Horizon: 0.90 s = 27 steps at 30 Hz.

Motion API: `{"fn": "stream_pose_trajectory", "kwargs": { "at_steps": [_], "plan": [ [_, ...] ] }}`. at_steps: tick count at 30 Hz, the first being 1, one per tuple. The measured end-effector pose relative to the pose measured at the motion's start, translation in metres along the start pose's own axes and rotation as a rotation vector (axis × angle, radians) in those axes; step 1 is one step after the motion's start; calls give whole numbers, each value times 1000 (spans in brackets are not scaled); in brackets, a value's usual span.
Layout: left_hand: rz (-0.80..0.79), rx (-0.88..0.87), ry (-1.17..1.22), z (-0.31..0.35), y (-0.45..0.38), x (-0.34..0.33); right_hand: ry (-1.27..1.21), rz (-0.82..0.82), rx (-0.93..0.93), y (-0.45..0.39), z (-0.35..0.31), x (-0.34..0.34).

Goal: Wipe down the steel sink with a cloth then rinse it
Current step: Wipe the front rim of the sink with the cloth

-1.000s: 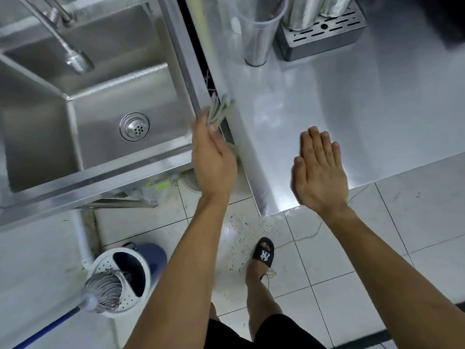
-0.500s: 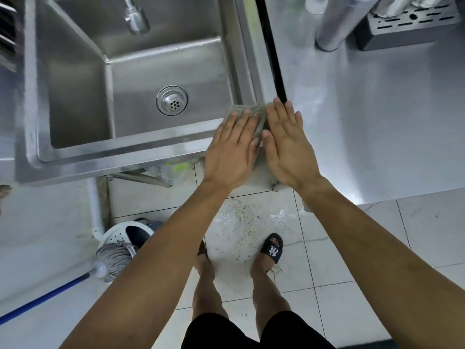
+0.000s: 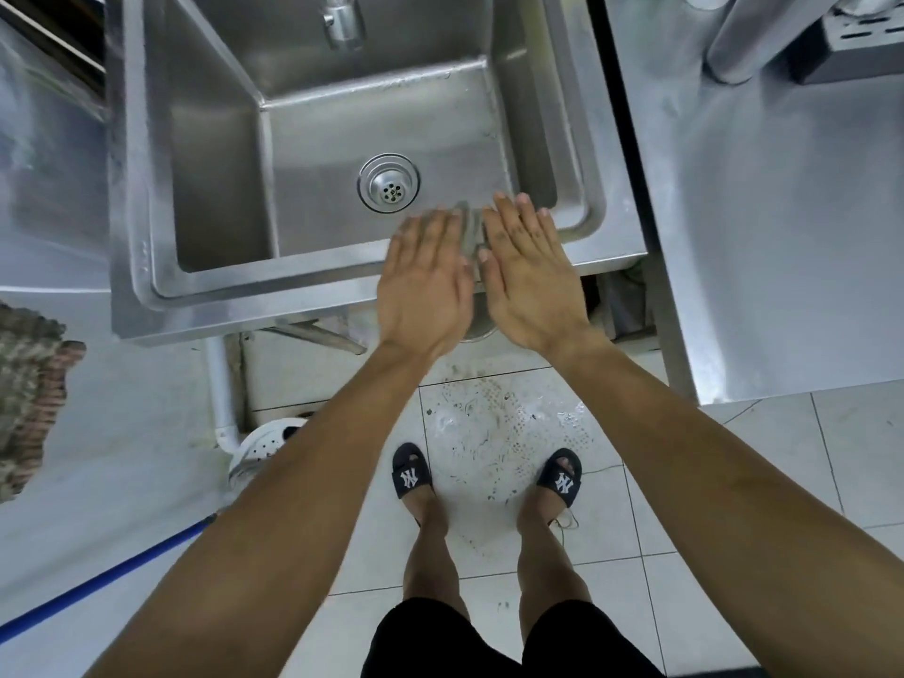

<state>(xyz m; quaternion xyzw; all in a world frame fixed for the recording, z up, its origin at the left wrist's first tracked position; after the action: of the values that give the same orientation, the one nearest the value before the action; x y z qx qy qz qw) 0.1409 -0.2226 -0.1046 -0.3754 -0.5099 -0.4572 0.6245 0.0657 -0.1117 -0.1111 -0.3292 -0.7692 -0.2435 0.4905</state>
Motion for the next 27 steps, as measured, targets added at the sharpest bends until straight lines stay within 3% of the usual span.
{"fn": "stream_pose_trajectory", "kwargs": {
  "at_steps": [4,9,13,16,18,21,27],
  "plan": [
    [4,-184,-8,-34,14,4,67,51,28,2,1,-6],
    [0,-43,-140,-170,69,35,118,80,-67,1,-14,-6],
    [33,43,-126,-143,51,27,26,86,-41,-13,-62,-19],
    [56,-40,-66,-82,28,10,-57,89,-141,-29,-74,-29],
    [82,-91,-22,-74,23,8,1,124,-161,-30,-70,-34],
    [78,-219,-22,-112,42,14,69,146,-110,-25,-67,-37],
    [-23,-272,-129,-234,82,39,124,109,-183,-29,-82,-39]
  ]
}}
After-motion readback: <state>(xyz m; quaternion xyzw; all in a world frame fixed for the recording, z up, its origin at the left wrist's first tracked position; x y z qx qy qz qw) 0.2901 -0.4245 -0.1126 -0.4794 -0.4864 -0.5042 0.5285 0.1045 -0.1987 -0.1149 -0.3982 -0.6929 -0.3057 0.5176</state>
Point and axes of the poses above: each hand's wrist, its own y-axis away from the middle knuckle, its own x-axis out of the back of the hand, z = x × y, the point moved 4 cm from there along -y, towards the middle knuckle, and after that the axes turned 6 degrees about -x, right-handed, at the moved point
